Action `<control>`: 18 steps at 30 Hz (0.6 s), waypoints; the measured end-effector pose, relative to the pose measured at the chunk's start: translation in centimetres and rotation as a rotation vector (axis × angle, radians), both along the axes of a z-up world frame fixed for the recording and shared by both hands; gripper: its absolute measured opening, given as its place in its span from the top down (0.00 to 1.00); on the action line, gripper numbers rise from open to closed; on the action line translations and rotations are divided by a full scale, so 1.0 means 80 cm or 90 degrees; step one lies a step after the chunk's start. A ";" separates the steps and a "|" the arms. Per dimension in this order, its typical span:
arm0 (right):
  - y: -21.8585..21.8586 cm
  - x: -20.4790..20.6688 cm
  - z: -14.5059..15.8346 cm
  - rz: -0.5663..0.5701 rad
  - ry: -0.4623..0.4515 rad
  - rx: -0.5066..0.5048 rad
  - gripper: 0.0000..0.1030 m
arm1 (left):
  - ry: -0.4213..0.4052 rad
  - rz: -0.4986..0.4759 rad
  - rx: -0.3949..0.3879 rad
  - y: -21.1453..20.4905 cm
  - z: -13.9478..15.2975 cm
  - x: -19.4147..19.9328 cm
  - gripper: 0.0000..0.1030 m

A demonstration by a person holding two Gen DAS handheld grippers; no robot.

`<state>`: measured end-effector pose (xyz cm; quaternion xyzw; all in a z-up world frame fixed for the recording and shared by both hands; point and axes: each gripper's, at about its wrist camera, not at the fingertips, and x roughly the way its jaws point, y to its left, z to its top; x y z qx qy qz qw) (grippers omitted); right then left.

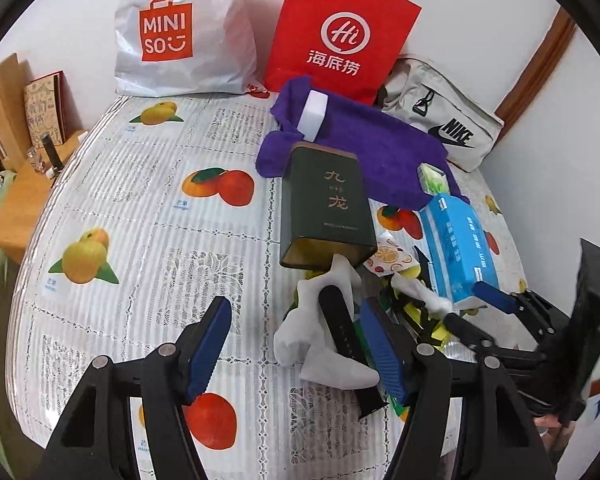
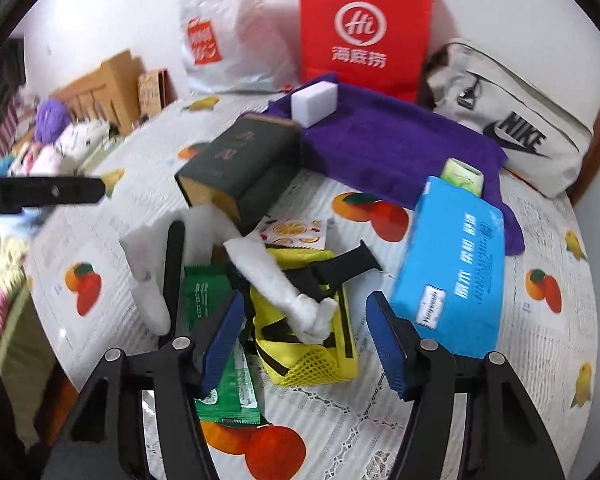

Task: Organize soft objects
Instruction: 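Withdraw both tools from the towel back toward the remaining items, then grasp the white bubble-wrap roll with the right tool while the left tool approaches the black strap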

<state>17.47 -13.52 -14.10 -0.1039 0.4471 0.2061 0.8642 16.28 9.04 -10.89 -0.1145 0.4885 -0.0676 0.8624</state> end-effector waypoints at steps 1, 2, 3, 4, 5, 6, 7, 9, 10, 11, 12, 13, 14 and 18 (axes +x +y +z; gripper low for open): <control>0.002 0.001 -0.002 -0.001 -0.002 -0.010 0.41 | 0.000 0.000 -0.005 0.001 -0.001 -0.001 0.37; 0.004 0.002 -0.006 -0.003 0.000 -0.019 0.45 | 0.001 -0.001 -0.008 0.003 -0.002 -0.001 0.37; 0.005 0.004 -0.010 -0.003 0.006 -0.022 0.49 | 0.004 -0.002 -0.011 0.004 -0.005 -0.002 0.37; 0.006 0.007 -0.014 -0.003 0.015 -0.026 0.51 | 0.006 -0.001 -0.012 0.005 -0.006 -0.003 0.37; 0.007 0.009 -0.017 -0.002 0.021 -0.032 0.53 | 0.008 -0.002 -0.013 0.006 -0.007 -0.003 0.37; 0.009 0.010 -0.021 -0.002 0.024 -0.041 0.53 | 0.009 -0.003 -0.012 0.007 -0.009 -0.004 0.37; 0.011 0.011 -0.024 -0.001 0.025 -0.051 0.54 | 0.009 -0.004 -0.011 0.007 -0.010 -0.005 0.37; 0.015 0.013 -0.031 0.005 0.027 -0.067 0.58 | 0.009 -0.005 -0.010 0.008 -0.012 -0.005 0.37; 0.017 0.014 -0.036 0.014 0.031 -0.068 0.66 | 0.010 -0.006 -0.010 0.009 -0.013 -0.005 0.37; 0.017 0.015 -0.038 0.018 0.035 -0.066 0.81 | 0.012 -0.008 -0.009 0.009 -0.015 -0.005 0.37; 0.018 0.014 -0.039 0.017 0.037 -0.064 0.81 | 0.013 -0.009 -0.007 0.008 -0.018 -0.005 0.37; 0.015 0.012 -0.036 0.014 0.029 -0.057 0.81 | 0.015 -0.009 -0.005 0.008 -0.019 -0.006 0.37; 0.014 0.010 -0.032 0.011 0.022 -0.050 0.81 | 0.018 -0.010 0.000 0.007 -0.023 -0.006 0.37; 0.001 0.001 -0.009 0.003 0.006 0.015 0.81 | 0.034 -0.020 0.007 -0.001 -0.041 -0.006 0.37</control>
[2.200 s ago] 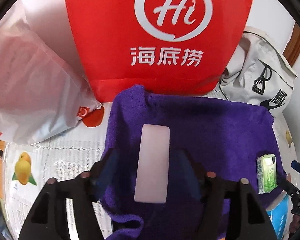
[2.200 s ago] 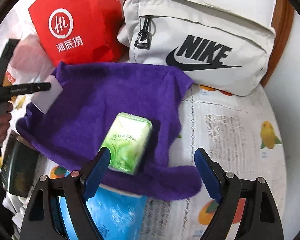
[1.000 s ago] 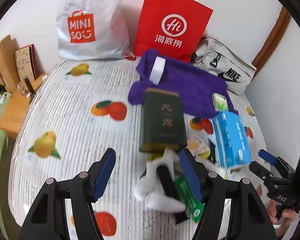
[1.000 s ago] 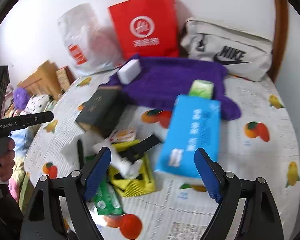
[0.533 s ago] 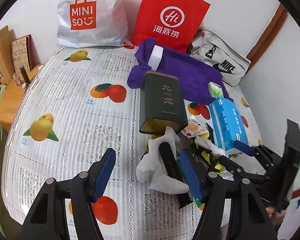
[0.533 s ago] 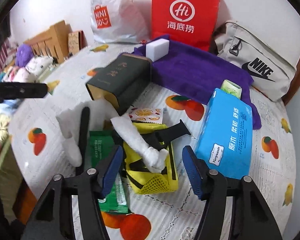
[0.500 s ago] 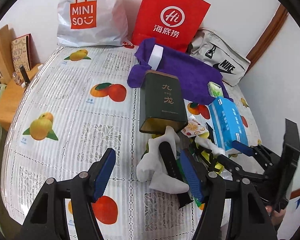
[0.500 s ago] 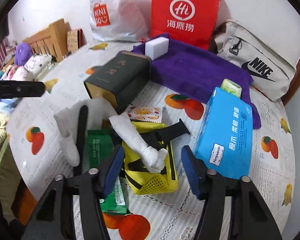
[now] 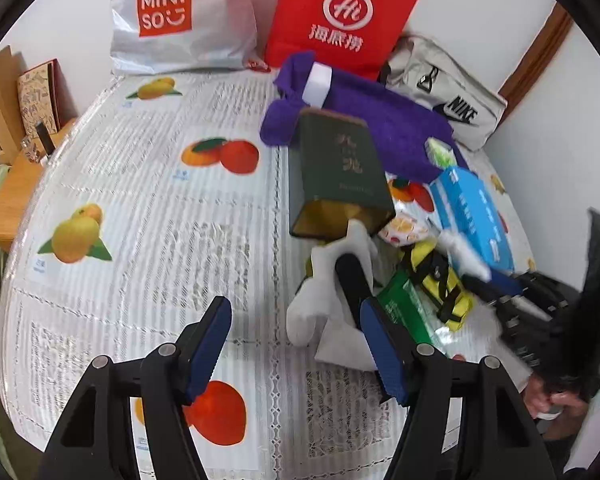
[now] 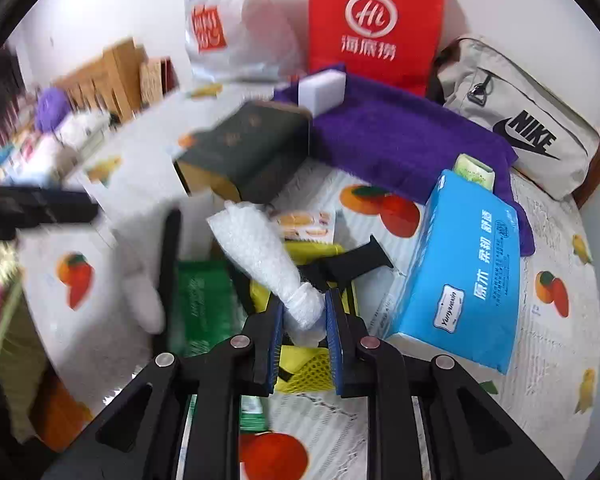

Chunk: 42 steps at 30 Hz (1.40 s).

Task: Organize soft objects
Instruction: 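Grasp the white bubble-wrap roll with the right tool while the left tool approaches the black strap, then grasp and lift the black strap with the left tool while the right tool lifts the bubble-wrap roll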

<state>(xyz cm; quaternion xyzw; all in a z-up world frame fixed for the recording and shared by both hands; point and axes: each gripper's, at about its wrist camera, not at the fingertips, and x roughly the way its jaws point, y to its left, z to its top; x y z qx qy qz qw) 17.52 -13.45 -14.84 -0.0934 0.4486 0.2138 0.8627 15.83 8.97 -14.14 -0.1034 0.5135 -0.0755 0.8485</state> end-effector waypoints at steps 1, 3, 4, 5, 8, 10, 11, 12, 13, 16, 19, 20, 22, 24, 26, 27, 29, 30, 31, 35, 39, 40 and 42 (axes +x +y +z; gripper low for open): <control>-0.003 -0.002 0.004 -0.006 -0.004 0.009 0.81 | 0.001 -0.002 -0.002 -0.001 -0.003 -0.001 0.37; -0.009 -0.008 0.009 -0.018 -0.017 0.012 0.81 | 0.000 -0.011 -0.010 -0.008 -0.011 -0.005 0.37; -0.012 -0.009 0.010 -0.021 -0.019 0.013 0.81 | 0.000 -0.015 -0.011 -0.010 -0.013 -0.006 0.37; -0.016 -0.013 0.011 -0.027 -0.020 0.017 0.81 | 0.003 -0.020 -0.013 -0.015 -0.017 -0.007 0.37; -0.028 -0.019 0.012 -0.043 -0.016 0.033 0.81 | -0.001 -0.035 -0.020 -0.030 -0.025 -0.012 0.37; -0.039 -0.025 0.011 -0.060 -0.016 0.037 0.81 | -0.010 -0.055 -0.030 -0.043 -0.025 -0.015 0.37; -0.045 -0.028 0.011 -0.069 -0.018 0.041 0.81 | -0.018 -0.067 -0.037 -0.050 -0.023 -0.018 0.37; -0.051 -0.031 0.012 -0.076 -0.018 0.045 0.81 | -0.027 -0.076 -0.043 -0.056 -0.022 -0.020 0.37; -0.058 -0.035 0.013 -0.084 -0.020 0.050 0.81 | -0.035 -0.090 -0.051 -0.062 -0.021 -0.022 0.37; -0.071 -0.043 0.014 -0.095 -0.025 0.056 0.81 | -0.039 -0.095 -0.026 -0.071 -0.023 -0.021 0.37; -0.081 -0.048 0.015 -0.103 -0.029 0.057 0.81 | -0.044 -0.071 -0.003 -0.064 -0.023 -0.018 0.38; -0.084 -0.050 0.015 -0.105 -0.030 0.058 0.81 | -0.042 -0.070 -0.004 -0.062 -0.023 -0.018 0.38; -0.091 -0.052 0.015 -0.110 -0.031 0.063 0.81 | -0.049 -0.075 -0.015 -0.062 -0.018 -0.019 0.38; -0.097 -0.053 0.013 -0.115 -0.029 0.069 0.81 | -0.062 -0.087 -0.025 -0.070 -0.011 -0.021 0.39; -0.101 -0.052 0.010 -0.121 -0.025 0.076 0.81 | -0.068 -0.104 -0.034 -0.082 -0.009 -0.020 0.43; -0.103 -0.052 0.008 -0.121 -0.023 0.080 0.81 | -0.066 -0.105 -0.037 -0.086 -0.010 -0.018 0.46; -0.107 -0.054 0.005 -0.121 -0.020 0.080 0.81 | -0.049 -0.091 -0.036 -0.089 -0.019 -0.012 0.48; -0.110 -0.055 0.003 -0.121 -0.018 0.080 0.81 | -0.043 -0.085 -0.036 -0.090 -0.023 -0.009 0.51; -0.112 -0.056 0.002 -0.123 -0.017 0.081 0.81 | -0.039 -0.079 -0.039 -0.089 -0.027 -0.008 0.56; -0.125 -0.057 -0.002 -0.133 -0.011 0.089 0.80 | -0.016 -0.039 -0.031 -0.080 -0.040 -0.002 0.57; -0.132 -0.055 -0.006 -0.140 -0.004 0.096 0.80 | -0.006 -0.026 -0.022 -0.076 -0.050 -0.003 0.58; -0.132 -0.054 -0.007 -0.140 -0.003 0.096 0.80 | 0.000 -0.026 -0.024 -0.076 -0.052 -0.003 0.58; -0.131 -0.052 -0.009 -0.138 0.001 0.096 0.80 | 0.007 -0.025 -0.034 -0.078 -0.057 -0.001 0.58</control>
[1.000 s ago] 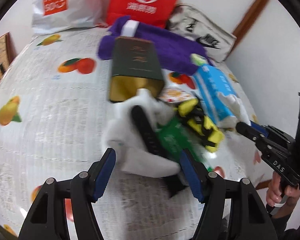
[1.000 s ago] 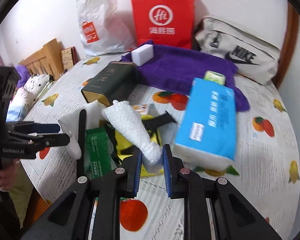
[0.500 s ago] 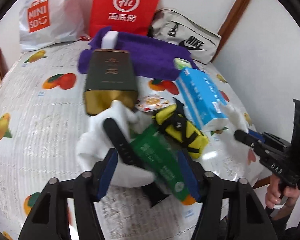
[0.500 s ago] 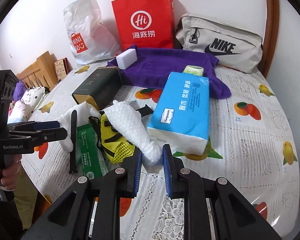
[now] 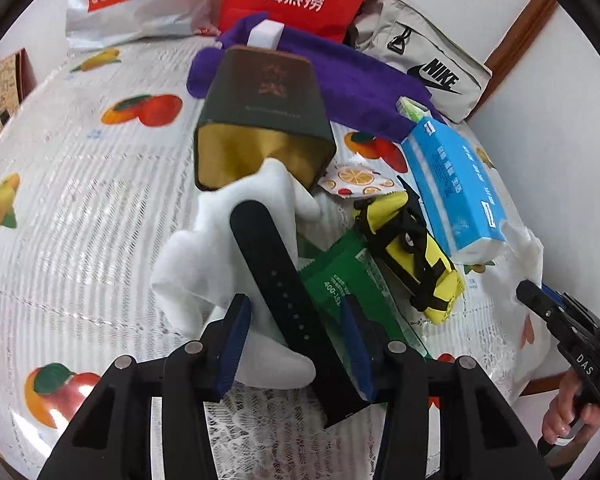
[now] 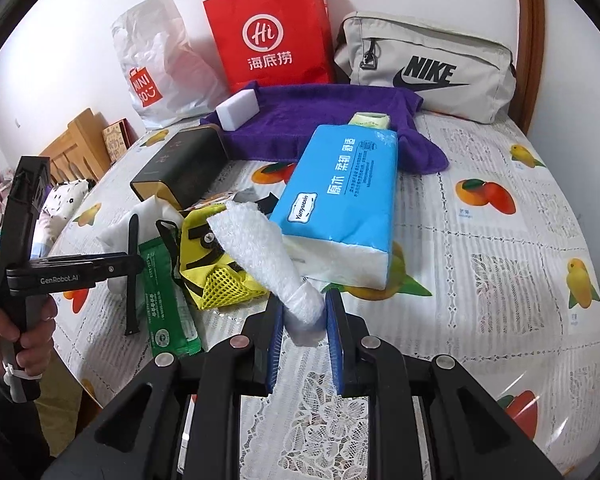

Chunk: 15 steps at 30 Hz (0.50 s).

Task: Organize soft objects
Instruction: 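Grasp and lift the black strap with the left tool while the right tool lifts the bubble-wrap roll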

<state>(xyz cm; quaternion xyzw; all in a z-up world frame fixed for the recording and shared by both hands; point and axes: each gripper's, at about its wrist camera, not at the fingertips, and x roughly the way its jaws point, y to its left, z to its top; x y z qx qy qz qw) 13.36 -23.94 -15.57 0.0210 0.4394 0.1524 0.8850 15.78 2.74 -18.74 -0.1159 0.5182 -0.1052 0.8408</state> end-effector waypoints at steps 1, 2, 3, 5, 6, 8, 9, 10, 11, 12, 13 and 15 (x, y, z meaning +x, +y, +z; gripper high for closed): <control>0.001 0.001 -0.001 0.003 0.003 0.000 0.80 | 0.003 0.001 0.000 -0.002 -0.002 0.002 0.58; 0.003 0.001 -0.002 0.007 0.005 -0.003 0.80 | 0.004 0.002 0.003 -0.004 -0.004 0.003 0.59; 0.005 0.001 -0.002 0.008 0.005 -0.005 0.80 | 0.005 0.004 0.005 -0.005 -0.005 0.004 0.63; 0.006 0.001 -0.002 0.012 0.006 -0.005 0.80 | 0.003 0.004 0.013 -0.006 -0.005 0.006 0.73; 0.007 0.000 -0.003 0.013 0.007 -0.005 0.80 | 0.004 0.003 0.013 -0.005 -0.005 0.007 0.74; 0.007 0.001 -0.002 0.011 0.007 -0.008 0.80 | -0.012 -0.007 0.002 -0.003 0.001 0.004 0.77; 0.007 0.000 -0.001 0.010 0.005 -0.007 0.80 | -0.020 -0.014 0.006 -0.003 0.004 0.001 0.78; 0.006 0.000 0.000 0.009 0.003 -0.006 0.80 | -0.023 -0.017 0.011 -0.004 0.007 0.002 0.78; 0.004 0.000 0.001 0.006 0.002 -0.005 0.80 | -0.025 -0.016 0.015 -0.004 0.008 0.002 0.78; 0.004 0.000 0.001 0.004 0.002 -0.005 0.80 | -0.023 -0.013 0.016 -0.003 0.007 0.002 0.78; 0.003 -0.001 0.000 0.003 0.003 -0.006 0.80 | -0.016 -0.012 0.017 -0.003 0.004 0.004 0.78; 0.002 -0.003 -0.001 0.002 0.005 -0.009 0.80 | -0.004 -0.016 0.029 -0.006 -0.003 0.008 0.77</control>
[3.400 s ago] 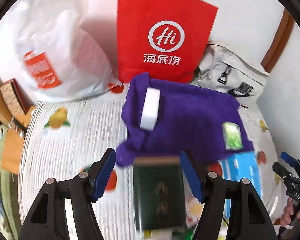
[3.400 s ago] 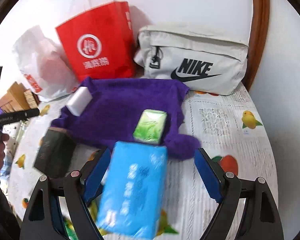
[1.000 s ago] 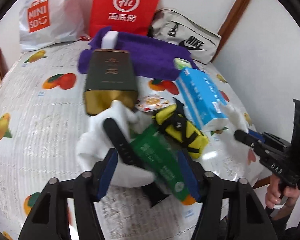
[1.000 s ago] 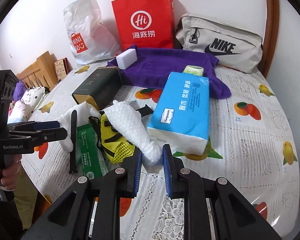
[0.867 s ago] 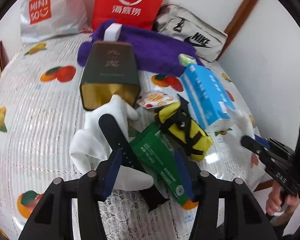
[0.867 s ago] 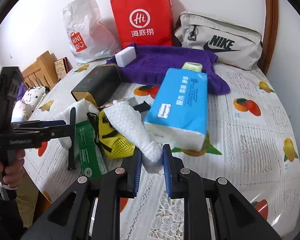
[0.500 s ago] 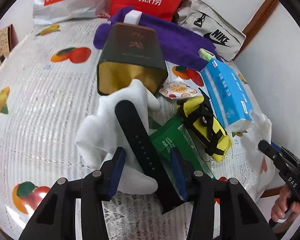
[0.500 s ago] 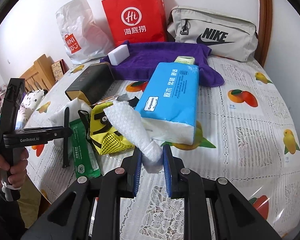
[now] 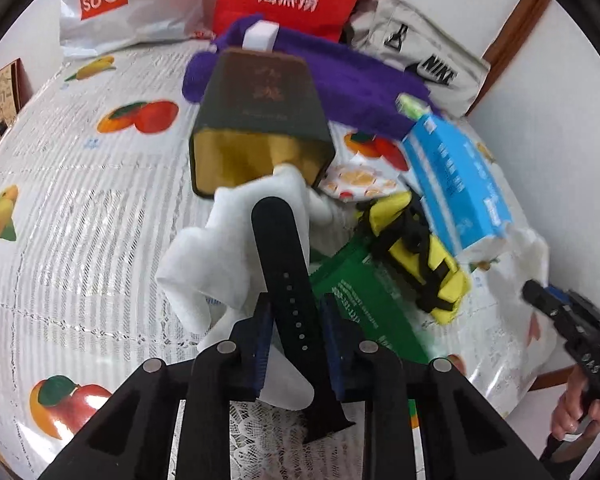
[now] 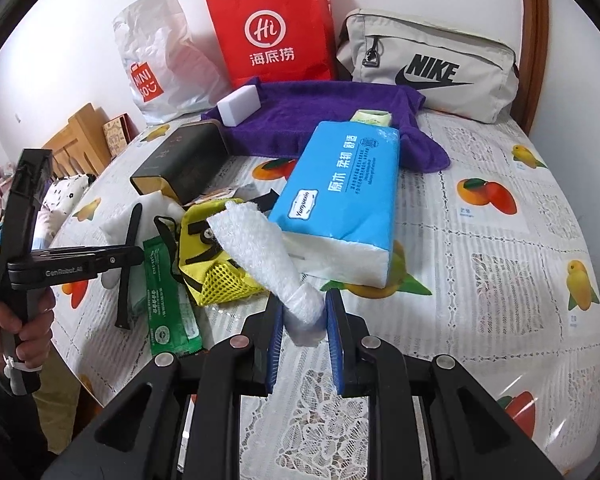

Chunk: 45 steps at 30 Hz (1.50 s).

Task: Organize soft objects
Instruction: 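Grasp and lift the black strap with the left tool while the right tool lifts the bubble-wrap roll, then carry the black strap and bubble-wrap roll over the purple towel with both tools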

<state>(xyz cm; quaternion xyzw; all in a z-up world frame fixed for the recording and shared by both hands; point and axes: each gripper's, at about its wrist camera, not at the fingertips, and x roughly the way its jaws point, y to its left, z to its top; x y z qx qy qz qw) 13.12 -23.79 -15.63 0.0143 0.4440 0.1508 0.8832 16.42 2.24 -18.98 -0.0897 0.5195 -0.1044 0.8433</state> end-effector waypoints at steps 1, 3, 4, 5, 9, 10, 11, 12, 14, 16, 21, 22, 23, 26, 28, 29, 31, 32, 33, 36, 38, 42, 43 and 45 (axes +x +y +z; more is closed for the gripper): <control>-0.001 -0.001 0.000 0.001 0.001 -0.001 0.80 | 0.003 -0.001 0.008 -0.002 -0.003 0.000 0.77; -0.001 -0.005 -0.003 0.006 0.006 -0.006 0.80 | -0.006 -0.001 0.018 -0.005 -0.004 -0.001 0.77; -0.001 -0.007 -0.005 0.008 0.008 -0.010 0.80 | -0.009 0.000 0.018 -0.005 -0.003 -0.001 0.77; -0.001 -0.010 -0.008 0.011 0.012 -0.015 0.80 | -0.009 0.000 0.015 -0.004 -0.003 -0.001 0.78; -0.004 -0.012 -0.025 0.009 0.034 -0.020 0.80 | -0.023 -0.003 0.001 0.004 0.007 -0.007 0.80; -0.005 -0.011 -0.032 0.005 0.042 -0.022 0.80 | -0.025 -0.003 -0.002 0.005 0.009 -0.008 0.80; -0.006 -0.010 -0.036 0.004 0.047 -0.024 0.80 | -0.028 -0.003 -0.010 0.009 0.014 -0.012 0.80; -0.006 -0.009 -0.041 0.004 0.052 -0.025 0.80 | -0.031 -0.004 -0.014 0.011 0.017 -0.014 0.81; -0.005 -0.007 -0.051 0.006 0.064 -0.024 0.80 | -0.039 -0.001 -0.021 0.014 0.026 -0.018 0.81; -0.005 -0.006 -0.057 0.002 0.065 -0.029 0.80 | -0.049 0.001 -0.025 0.017 0.034 -0.021 0.81; -0.006 -0.007 -0.053 0.004 0.063 -0.020 0.80 | -0.057 0.002 -0.037 0.022 0.045 -0.024 0.81; -0.006 -0.008 -0.050 0.005 0.059 -0.019 0.80 | -0.059 0.004 -0.035 0.022 0.046 -0.023 0.81; -0.005 -0.009 -0.045 0.008 0.054 -0.018 0.80 | -0.061 0.005 -0.033 0.022 0.047 -0.022 0.81; -0.002 -0.010 -0.031 0.015 0.041 -0.016 0.80 | -0.063 0.006 -0.035 0.023 0.051 -0.020 0.81; -0.001 -0.011 -0.023 0.022 0.035 -0.016 0.80 | -0.066 0.004 -0.033 0.022 0.056 -0.019 0.81; 0.000 -0.011 -0.018 0.024 0.030 -0.018 0.80 | -0.067 0.004 -0.032 0.022 0.058 -0.019 0.81; 0.001 -0.011 -0.007 0.025 0.023 -0.019 0.80 | -0.072 0.004 -0.031 0.022 0.065 -0.018 0.81; 0.000 -0.010 -0.002 0.025 0.020 -0.018 0.80 | -0.077 0.005 -0.031 0.023 0.070 -0.017 0.81; -0.001 -0.010 0.004 0.026 0.015 -0.017 0.80 | -0.080 0.005 -0.032 0.023 0.073 -0.017 0.81; -0.002 -0.005 0.019 0.027 0.002 -0.012 0.80 | -0.085 0.008 -0.033 0.025 0.081 -0.013 0.81; -0.002 -0.001 0.027 0.026 -0.006 -0.010 0.80 | -0.087 0.011 -0.035 0.028 0.086 -0.011 0.81; -0.001 0.009 0.037 0.027 -0.013 -0.014 0.80 | -0.095 0.019 -0.027 0.034 0.099 -0.003 0.81; -0.001 0.014 0.039 0.026 -0.013 -0.013 0.80 | -0.096 0.021 -0.024 0.036 0.102 0.000 0.81; -0.002 0.021 0.043 0.023 -0.016 -0.010 0.80 | -0.100 0.025 -0.025 0.039 0.107 0.005 0.81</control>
